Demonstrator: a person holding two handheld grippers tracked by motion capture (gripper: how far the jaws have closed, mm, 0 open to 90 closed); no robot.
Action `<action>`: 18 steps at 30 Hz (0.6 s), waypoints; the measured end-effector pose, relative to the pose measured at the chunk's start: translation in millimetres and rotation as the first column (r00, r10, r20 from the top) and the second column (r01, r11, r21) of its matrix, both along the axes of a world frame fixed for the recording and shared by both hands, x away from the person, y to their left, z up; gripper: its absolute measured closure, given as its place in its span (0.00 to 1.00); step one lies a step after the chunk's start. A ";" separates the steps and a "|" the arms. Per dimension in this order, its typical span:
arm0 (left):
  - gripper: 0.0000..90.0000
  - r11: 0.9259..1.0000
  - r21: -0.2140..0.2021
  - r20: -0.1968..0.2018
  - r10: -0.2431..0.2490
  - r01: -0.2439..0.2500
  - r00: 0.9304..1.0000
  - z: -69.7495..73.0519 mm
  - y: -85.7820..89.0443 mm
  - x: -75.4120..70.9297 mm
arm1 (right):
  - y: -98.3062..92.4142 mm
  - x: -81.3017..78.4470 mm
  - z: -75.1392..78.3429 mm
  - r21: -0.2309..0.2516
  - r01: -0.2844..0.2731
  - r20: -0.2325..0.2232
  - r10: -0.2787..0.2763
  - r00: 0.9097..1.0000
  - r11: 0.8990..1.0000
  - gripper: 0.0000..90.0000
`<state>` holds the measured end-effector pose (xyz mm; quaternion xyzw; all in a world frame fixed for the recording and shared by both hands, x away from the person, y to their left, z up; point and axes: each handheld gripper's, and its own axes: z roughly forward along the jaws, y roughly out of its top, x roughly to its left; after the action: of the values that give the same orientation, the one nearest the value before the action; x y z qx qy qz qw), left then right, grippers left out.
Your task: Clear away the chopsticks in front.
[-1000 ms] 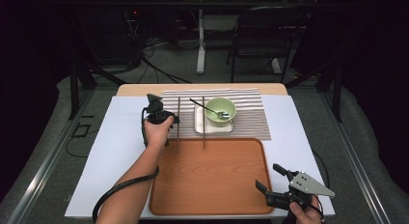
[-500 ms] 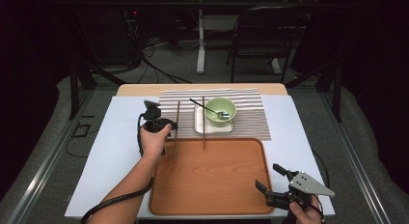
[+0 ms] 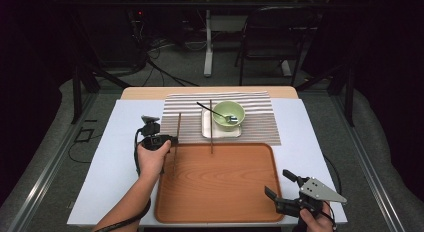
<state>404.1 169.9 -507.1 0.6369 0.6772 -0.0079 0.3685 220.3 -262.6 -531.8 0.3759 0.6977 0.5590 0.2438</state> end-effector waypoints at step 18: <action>0.95 0.995 0.096 0.032 0.007 -0.010 0.999 -14.6 -0.6 -67.8 | 0.1 0.0 0.1 -0.001 0.000 0.001 0.000 1.000 1.000 0.16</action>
<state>336.3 169.3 -521.7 0.6512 0.6734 0.0366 0.3481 220.3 -262.5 -531.7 0.3754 0.6979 0.5590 0.2441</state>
